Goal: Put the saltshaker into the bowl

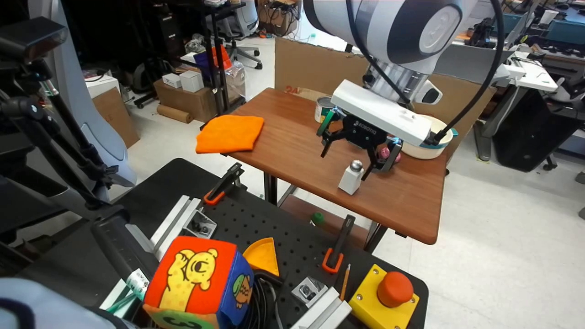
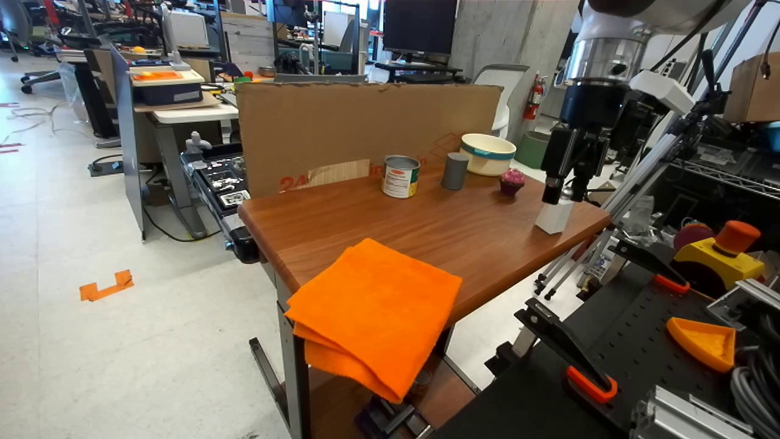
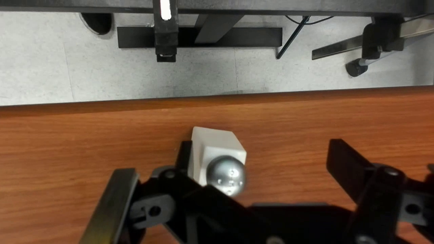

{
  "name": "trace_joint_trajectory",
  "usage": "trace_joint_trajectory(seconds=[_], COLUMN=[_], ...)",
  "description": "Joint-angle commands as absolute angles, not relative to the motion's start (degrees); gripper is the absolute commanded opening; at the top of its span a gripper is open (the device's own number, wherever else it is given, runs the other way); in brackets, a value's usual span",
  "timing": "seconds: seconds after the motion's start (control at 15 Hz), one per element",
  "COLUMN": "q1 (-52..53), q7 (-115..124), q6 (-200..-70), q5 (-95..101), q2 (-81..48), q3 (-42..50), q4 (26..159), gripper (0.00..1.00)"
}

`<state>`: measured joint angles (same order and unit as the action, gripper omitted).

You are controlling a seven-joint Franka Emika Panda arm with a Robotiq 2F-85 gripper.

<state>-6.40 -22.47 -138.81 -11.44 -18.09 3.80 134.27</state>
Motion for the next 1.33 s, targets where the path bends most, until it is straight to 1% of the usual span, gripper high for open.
trace_joint_trajectory(seconds=[0.0,0.13,0.2,0.27,0.33,0.4,0.8,0.87,1.27], q1=[-8.1,-8.1,-8.1,-7.9,-7.9,-7.8,-7.5,-7.5,-8.7], q7=[-22.0,-21.0,-20.5,-19.8,-19.2,-18.4,-15.3,-15.0,-17.4], q6=[-139.5,-140.1,-141.3,-141.8,-142.4,-142.5,-142.5,-142.3,-141.0], q5=[-11.4,-11.1,-11.2,-10.9,-10.7,-10.4,-9.4,-9.6,-14.1], q2=[-20.8,-21.6,-21.8,-22.0,-22.3,-22.5,-22.9,-22.5,-14.5], q3=[2.2,2.1,2.0,2.1,2.1,2.1,2.2,2.1,-0.5], q4=[131.9,131.2,131.2,131.0,130.8,130.5,129.9,129.8,129.6], gripper=[1.00,1.00,0.75,0.72,0.66,0.56,0.12,0.10,0.10])
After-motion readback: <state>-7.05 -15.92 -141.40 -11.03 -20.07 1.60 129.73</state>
